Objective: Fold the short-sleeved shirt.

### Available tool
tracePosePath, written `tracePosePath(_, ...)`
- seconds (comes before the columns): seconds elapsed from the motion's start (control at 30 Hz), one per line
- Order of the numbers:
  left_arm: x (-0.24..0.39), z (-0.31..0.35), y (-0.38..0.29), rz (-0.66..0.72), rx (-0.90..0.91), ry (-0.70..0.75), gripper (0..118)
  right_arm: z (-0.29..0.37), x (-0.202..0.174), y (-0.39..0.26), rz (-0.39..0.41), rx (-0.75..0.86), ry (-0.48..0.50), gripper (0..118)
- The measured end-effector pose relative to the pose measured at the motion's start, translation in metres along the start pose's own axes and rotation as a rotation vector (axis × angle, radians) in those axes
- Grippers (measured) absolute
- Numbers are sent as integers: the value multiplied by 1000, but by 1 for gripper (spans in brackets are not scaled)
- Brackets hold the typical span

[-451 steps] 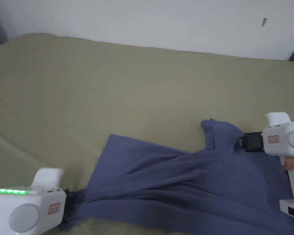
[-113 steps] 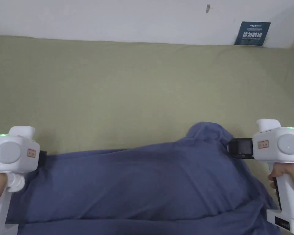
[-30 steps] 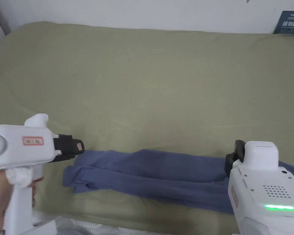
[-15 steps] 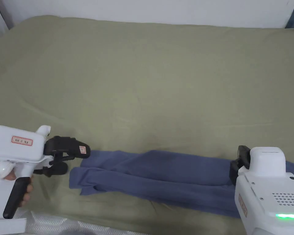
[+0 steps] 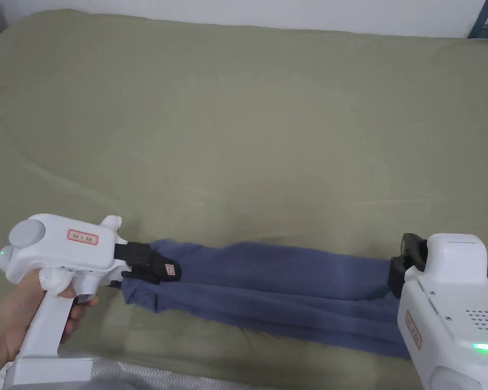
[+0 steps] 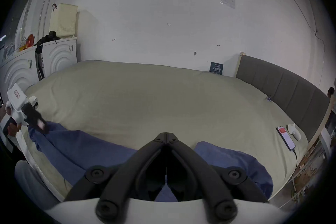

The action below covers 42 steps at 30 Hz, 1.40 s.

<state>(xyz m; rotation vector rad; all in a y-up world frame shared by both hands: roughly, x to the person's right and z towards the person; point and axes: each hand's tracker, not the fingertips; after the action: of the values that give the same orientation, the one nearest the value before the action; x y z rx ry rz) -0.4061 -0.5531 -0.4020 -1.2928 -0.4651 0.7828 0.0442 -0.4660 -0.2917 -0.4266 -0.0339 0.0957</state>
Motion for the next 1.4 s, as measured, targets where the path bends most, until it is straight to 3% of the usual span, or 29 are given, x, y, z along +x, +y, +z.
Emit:
tracePosePath(0.03, 3, 2, -2, -5, -12, -46, 11, 2, 1, 2, -4, 4, -3, 0)
tracePosePath(0.23, 37, 45, -29, 17, 92, -10, 11, 10, 8, 17, -26, 39, 0, 0)
tracePosePath(0.37, 33, 99, -19, 31, 186, 69, 11, 11, 10, 24, -30, 58, 13, 0)
tracePosePath(0.53, 68, 127, -30, -62, 225, 182, 11, 12, 6, 28, -25, 79, 40, 0)
tracePosePath(0.77, 162, 68, -41, -287, 144, 288, 11, 21, 6, 24, -21, 79, 49, 0)
tracePosePath(1.03, 216, -63, -51, -496, -36, 380, 12, 25, 21, 11, -22, 50, 31, 0)
tracePosePath(1.07, 216, -79, -54, -504, -44, 400, 21, 24, 22, 10, -23, 48, 29, 0)
tracePosePath(1.13, 215, -108, -53, -581, -39, 425, 104, 24, 25, 9, -24, 42, 24, 0)
tracePosePath(1.17, 213, -120, -51, -574, -59, 393, 118, 23, 26, 8, -26, 40, 22, 0)
tracePosePath(1.23, 208, -132, -57, -551, -43, 369, 118, 21, 29, 8, -31, 33, 18, 0)
tracePosePath(1.27, 208, -131, -59, -475, -53, 283, 116, 21, 29, 8, -32, 29, 16, 0)
tracePosePath(1.3, 204, -126, -57, -433, -50, 264, 102, 21, 31, 8, -37, 29, 15, 0)
tracePosePath(1.4, 193, -94, -58, -328, 2, 123, 84, 20, 33, 7, -55, 27, 25, 0)
